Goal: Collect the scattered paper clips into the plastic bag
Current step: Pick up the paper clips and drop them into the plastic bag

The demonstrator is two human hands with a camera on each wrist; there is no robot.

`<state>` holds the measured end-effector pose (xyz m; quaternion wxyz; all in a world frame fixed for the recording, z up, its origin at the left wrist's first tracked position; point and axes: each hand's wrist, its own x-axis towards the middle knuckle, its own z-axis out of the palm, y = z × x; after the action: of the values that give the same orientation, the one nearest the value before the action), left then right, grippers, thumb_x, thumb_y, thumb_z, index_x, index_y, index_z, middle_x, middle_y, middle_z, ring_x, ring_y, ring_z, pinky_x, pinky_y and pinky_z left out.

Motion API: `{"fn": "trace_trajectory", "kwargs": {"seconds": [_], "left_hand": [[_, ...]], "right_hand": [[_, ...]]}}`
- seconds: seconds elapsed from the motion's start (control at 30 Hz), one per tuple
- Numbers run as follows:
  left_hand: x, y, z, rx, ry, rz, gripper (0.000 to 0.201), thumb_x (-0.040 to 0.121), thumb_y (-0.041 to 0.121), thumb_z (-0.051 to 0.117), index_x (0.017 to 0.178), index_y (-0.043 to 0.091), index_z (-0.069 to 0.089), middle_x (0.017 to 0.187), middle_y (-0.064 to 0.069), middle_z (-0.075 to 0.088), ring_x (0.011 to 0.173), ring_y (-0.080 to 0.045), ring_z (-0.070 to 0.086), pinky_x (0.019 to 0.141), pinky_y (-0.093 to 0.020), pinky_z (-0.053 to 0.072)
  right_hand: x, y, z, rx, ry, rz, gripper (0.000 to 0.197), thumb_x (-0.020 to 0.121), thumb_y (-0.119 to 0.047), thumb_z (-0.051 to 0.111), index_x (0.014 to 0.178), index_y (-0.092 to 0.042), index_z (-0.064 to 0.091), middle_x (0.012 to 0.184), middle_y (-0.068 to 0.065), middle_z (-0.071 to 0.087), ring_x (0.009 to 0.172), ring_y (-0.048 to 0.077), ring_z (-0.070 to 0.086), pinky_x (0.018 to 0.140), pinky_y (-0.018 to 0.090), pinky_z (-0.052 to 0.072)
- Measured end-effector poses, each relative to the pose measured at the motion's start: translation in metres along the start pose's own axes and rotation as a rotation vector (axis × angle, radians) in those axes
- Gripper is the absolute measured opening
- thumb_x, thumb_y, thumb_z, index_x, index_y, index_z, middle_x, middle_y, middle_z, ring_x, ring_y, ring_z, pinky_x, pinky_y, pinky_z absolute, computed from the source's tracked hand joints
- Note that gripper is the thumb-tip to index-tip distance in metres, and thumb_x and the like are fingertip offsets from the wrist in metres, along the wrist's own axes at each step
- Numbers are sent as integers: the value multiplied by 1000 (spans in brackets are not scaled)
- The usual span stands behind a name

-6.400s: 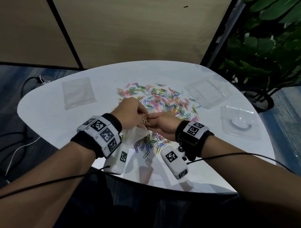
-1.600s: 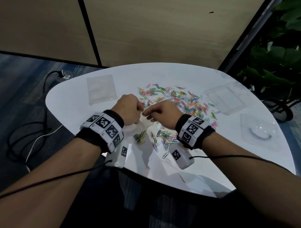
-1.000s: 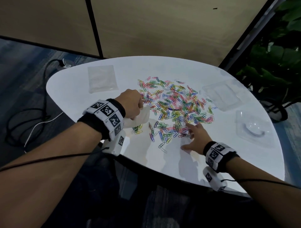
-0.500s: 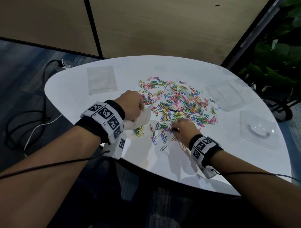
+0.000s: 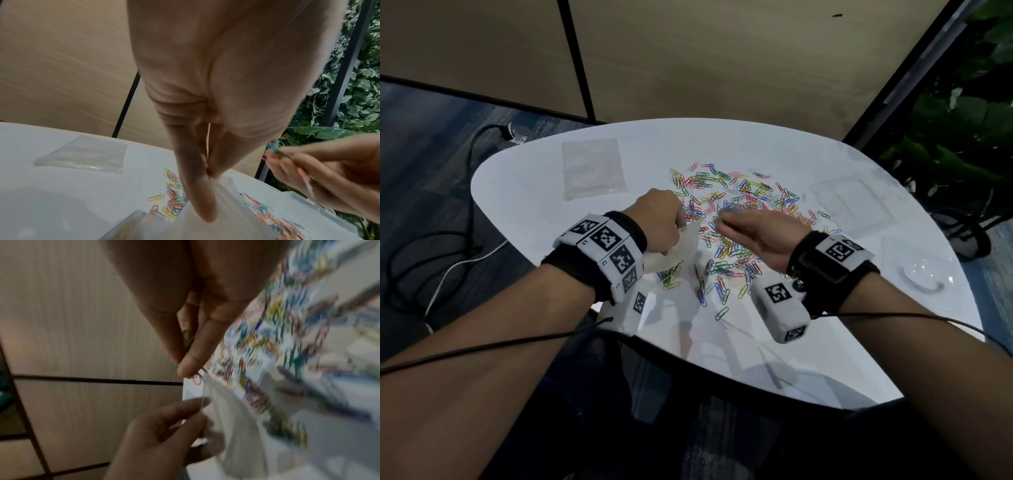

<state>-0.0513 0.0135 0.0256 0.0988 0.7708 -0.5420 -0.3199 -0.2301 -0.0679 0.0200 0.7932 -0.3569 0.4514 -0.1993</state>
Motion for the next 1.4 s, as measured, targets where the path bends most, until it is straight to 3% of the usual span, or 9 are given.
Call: {"fn": "trace_trajectory", "kwargs": {"seconds": [0.27,0.47,0.6,0.73,0.87,0.97,1.13,1.23,1.4], "left_hand": [[-4,4,5,-141,95,7,30,86,-4,52,99,7,77,82,-13,76,74,-24,76,81,-37,62],[-5,3,6,-154,99,31,31,85,-7,50,90,7,77,80,-12,74,76,-26,75,79,-37,62],[-6,3,5,-120,80,32,31,84,-9,49,82,9,74,71,-9,71,73,-25,75,75,-34,61],[-8,2,3,-90,55,33,30,88,-7,49,81,14,70,67,-1,63,73,-26,76,74,-33,61],[-10,1,-1,-44,77,12,35,90,-6,49,111,6,74,93,-10,71,81,-25,71,84,-37,61],[-12,2,-4,-9,81,25,37,91,-6,48,115,6,73,104,-13,72,87,-28,67,87,-36,59],[-17,7,-3,28,53,15,35,90,-3,50,114,7,74,100,-11,71,84,-27,66,85,-34,58],[-20,6,-4,57,49,-4,35,90,-2,50,113,8,74,84,-7,64,95,-29,71,88,-36,58],[-19,2,-8,50,40,-22,37,88,-4,51,116,7,73,103,-13,74,97,-30,71,89,-38,59]], "right_hand": [[12,31,40,-91,27,58,22,89,6,59,108,16,62,105,26,68,95,30,69,85,30,59],[21,38,42,-1263,107,-444,19,80,-1,64,89,-10,78,79,9,72,64,17,59,58,12,45],[18,39,49,-1517,45,-451,27,85,-5,52,97,-9,76,92,15,72,87,31,64,78,31,51],[12,35,46,-1354,-4,-453,32,88,1,48,99,-11,76,95,10,74,81,23,71,75,26,55],[3,21,12,-995,26,-412,28,90,6,50,92,-8,75,84,9,73,74,20,71,63,27,61],[5,24,-39,-1434,88,-261,19,91,-19,64,109,-19,69,100,4,70,83,19,69,70,29,60],[5,54,-107,-1796,164,198,94,53,-66,81,127,-20,46,124,10,49,103,24,56,88,35,48],[1,70,-104,-1667,196,147,102,35,-70,84,116,-20,46,112,7,49,89,21,56,71,30,48],[7,105,-69,-1426,173,-75,87,39,-47,95,106,-21,46,101,4,53,80,18,57,57,22,38]]}}
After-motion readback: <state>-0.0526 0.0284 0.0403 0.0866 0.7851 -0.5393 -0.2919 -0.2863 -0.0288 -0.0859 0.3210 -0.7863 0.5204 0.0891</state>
